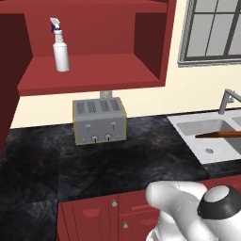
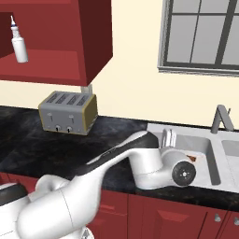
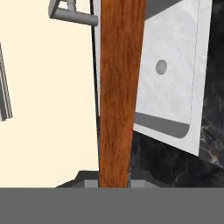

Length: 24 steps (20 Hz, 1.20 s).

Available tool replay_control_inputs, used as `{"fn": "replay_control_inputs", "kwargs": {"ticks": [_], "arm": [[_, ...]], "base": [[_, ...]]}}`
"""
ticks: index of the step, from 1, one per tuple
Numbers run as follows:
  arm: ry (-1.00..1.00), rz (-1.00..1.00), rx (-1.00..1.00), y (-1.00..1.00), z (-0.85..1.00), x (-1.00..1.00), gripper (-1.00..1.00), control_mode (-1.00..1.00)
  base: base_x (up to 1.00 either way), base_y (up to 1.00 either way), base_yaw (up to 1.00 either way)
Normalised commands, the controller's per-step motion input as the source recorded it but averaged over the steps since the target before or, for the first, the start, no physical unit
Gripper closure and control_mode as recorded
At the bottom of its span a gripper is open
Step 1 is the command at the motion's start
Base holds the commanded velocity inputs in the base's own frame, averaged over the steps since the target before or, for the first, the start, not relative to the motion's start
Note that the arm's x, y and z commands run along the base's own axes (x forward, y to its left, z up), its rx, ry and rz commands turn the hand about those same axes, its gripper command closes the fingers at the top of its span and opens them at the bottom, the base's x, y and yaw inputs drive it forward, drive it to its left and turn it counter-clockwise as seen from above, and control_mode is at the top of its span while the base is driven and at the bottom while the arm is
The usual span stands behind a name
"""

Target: Move the cutting board and knife to the sink. Then move spray from the cabinet to the counter.

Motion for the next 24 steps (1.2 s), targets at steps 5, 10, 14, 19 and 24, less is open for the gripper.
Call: {"fn": "replay_control_inputs", "kwargs": {"ticks": [5, 10, 14, 19, 24], "arm": [[-0.03, 0.09, 0.12, -0.19, -0.14, 0.38, 1.00, -1.00], [-0.05, 0.00, 0.01, -0.24, -0.37, 0.58, 1.00, -1.00], [-0.02, 0.00, 0.00, -0.28, -0.33, 0.48, 1.00, -1.00], [0.00, -0.01, 0.00, -0.26, -0.16, 0.43, 1.00, -1.00], [0.00, -0.01, 0.00, -0.30, -0.05, 0.34, 1.00, -1.00]], "base": [[0.00, 0.00, 0.00], [0.00, 0.00, 0.00], [0.00, 0.00, 0.00], [0.00, 0.00, 0.00], [0.00, 0.00, 0.00]]}}
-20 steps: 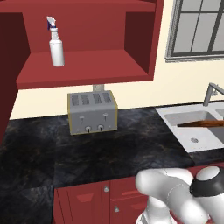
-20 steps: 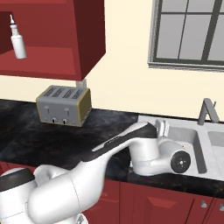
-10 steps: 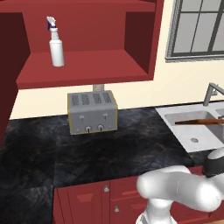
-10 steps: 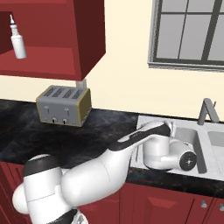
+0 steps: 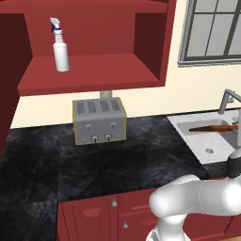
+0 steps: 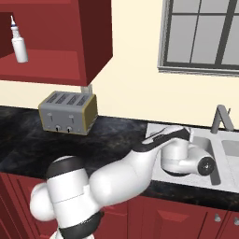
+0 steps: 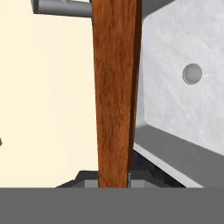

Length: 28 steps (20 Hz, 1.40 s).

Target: Move the cutting board and knife to the sink. Then move spray from the cabinet to the counter.

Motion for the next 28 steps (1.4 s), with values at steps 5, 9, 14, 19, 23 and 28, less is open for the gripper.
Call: {"fn": "replay_control_inputs", "kwargs": {"ticks": [5, 9, 14, 19, 23, 28], "arm": [[0.01, 0.00, 0.00, -0.22, -0.18, 0.39, 1.00, -1.00], [0.00, 0.00, 0.00, -0.05, -0.32, 0.34, 1.00, -1.00], [0.00, -0.02, 0.00, 0.00, -0.38, 0.31, 1.00, -1.00], [0.00, -0.03, 0.00, -0.03, -0.32, 0.35, 1.00, -1.00], [0.00, -0.04, 0.00, -0.07, -0.33, 0.53, 1.00, -1.00], [0.01, -0.04, 0.00, -0.03, -0.34, 0.54, 1.00, -1.00]], "base": [[0.00, 0.00, 0.00], [0.00, 0.00, 0.00], [0.00, 0.00, 0.00], [0.00, 0.00, 0.00], [0.00, 0.00, 0.00], [0.00, 0.00, 0.00]]}}
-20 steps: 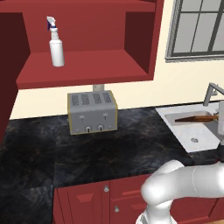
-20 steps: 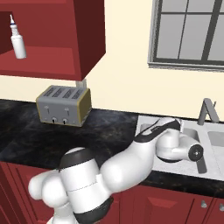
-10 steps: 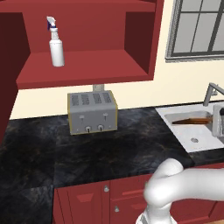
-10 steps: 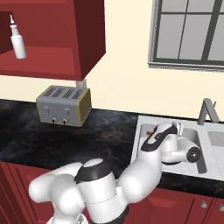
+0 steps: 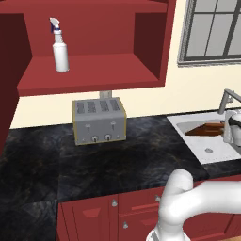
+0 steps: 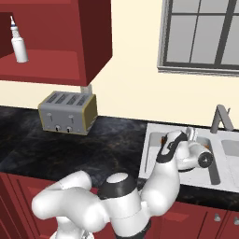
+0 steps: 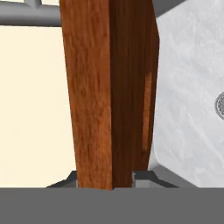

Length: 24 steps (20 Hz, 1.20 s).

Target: Move the cutting board and knife to the sink. Then move spray from the cabinet to the counter.

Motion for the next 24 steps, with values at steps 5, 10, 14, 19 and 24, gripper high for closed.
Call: {"fn": "replay_control_inputs", "kwargs": {"ticks": [5, 10, 14, 19, 24], "arm": [[0.03, -0.04, 0.00, 0.00, -0.39, 0.49, 1.00, -1.00], [0.03, -0.03, 0.00, -0.03, -0.38, 0.23, -1.00, -1.00], [0.00, -0.03, 0.00, -0.27, -0.35, -0.45, -1.00, -1.00], [0.00, -0.05, 0.00, -0.20, -0.37, -0.69, -1.00, -1.00], [0.00, -0.09, 0.00, 0.00, -0.22, -0.12, -1.00, -1.00]], "base": [[0.00, 0.00, 0.00], [0.00, 0.00, 0.00], [0.00, 0.00, 0.00], [0.00, 0.00, 0.00], [0.00, 0.00, 0.00]]}}
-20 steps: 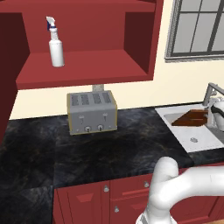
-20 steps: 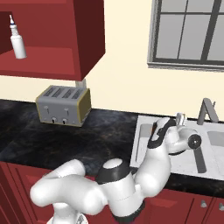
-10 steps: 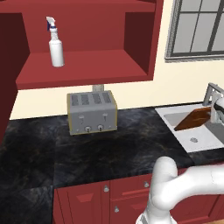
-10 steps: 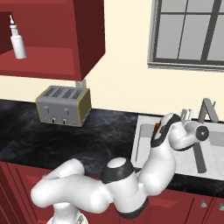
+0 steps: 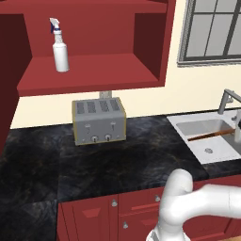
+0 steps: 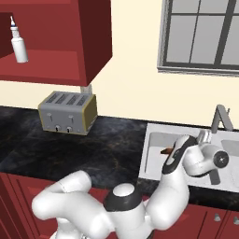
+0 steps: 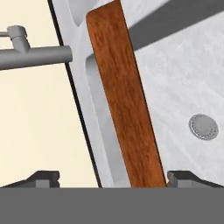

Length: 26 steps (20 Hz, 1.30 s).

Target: Move the cutting board and knife to the sink. Then move spray from the cabinet to the counter.

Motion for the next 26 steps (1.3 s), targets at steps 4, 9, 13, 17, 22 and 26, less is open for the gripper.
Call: {"fn": "replay_control_inputs", "kwargs": {"ticks": [4, 9, 13, 17, 22, 26], "arm": [[0.03, -0.12, 0.00, 0.00, -0.23, 0.00, -1.00, -1.00], [0.14, -0.11, 0.00, 0.00, -0.21, -0.11, -1.00, -1.00], [0.34, -0.05, 0.00, -0.08, 0.02, -0.44, -1.00, -1.00], [0.33, -0.01, 0.00, -0.13, 0.06, -0.49, -1.00, -1.00], [0.27, 0.00, 0.00, -0.06, 0.44, -0.40, -1.00, -1.00], [0.19, 0.00, 0.00, 0.00, 0.67, -0.49, -1.00, -1.00]], "base": [[0.00, 0.00, 0.00], [0.00, 0.00, 0.00], [0.00, 0.00, 0.00], [0.00, 0.00, 0.00], [0.00, 0.00, 0.00], [0.00, 0.00, 0.00]]}}
